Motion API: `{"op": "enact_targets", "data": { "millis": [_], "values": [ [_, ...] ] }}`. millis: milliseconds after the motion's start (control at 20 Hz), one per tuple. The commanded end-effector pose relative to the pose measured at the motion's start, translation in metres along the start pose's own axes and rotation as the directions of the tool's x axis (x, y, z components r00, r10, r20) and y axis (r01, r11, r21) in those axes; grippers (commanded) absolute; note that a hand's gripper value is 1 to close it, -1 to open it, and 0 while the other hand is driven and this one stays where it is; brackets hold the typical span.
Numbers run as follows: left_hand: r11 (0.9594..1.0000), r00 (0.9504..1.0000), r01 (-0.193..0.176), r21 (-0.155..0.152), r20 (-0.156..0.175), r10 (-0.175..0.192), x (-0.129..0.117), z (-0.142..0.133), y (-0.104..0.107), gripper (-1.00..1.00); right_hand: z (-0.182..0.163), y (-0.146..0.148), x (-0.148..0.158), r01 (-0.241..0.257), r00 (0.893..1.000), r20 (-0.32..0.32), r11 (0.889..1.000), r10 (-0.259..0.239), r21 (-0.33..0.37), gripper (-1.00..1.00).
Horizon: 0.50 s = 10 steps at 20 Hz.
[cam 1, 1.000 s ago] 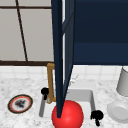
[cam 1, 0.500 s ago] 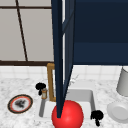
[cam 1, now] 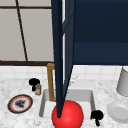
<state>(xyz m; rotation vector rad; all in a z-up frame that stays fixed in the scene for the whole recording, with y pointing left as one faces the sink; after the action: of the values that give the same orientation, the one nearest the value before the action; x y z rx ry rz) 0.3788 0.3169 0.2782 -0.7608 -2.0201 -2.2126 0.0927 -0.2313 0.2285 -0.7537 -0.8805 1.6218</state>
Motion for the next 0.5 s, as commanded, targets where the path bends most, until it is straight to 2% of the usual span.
{"op": "enact_targets", "data": {
  "millis": [0, 300, 450],
  "values": [
    [0.9998, 0.9999, 0.007, 0.018, 0.007, -0.007, 0.024, 0.025, 0.014, 1.0, 0.0, 0.0, 0.0, 0.0, 1.0, 0.0, 1.0, 0.0, 0.0, 0.0],
    [0.9998, 1.0, 0.006, 0.019, 0.007, -0.007, 0.06, 0.059, 0.02, 1.0, 0.0, 0.0, 0.0, 0.0, 1.0, 0.0, 1.0, 0.0, 0.0, 0.0],
    [0.9978, 0.9987, 0.048, 0.046, 0.015, -0.048, 0.074, 0.072, 0.009, 1.0, 0.0, 0.0, 0.0, 0.0, 1.0, 0.0, 1.0, 0.0, 0.0, 0.0]
  ]
}}
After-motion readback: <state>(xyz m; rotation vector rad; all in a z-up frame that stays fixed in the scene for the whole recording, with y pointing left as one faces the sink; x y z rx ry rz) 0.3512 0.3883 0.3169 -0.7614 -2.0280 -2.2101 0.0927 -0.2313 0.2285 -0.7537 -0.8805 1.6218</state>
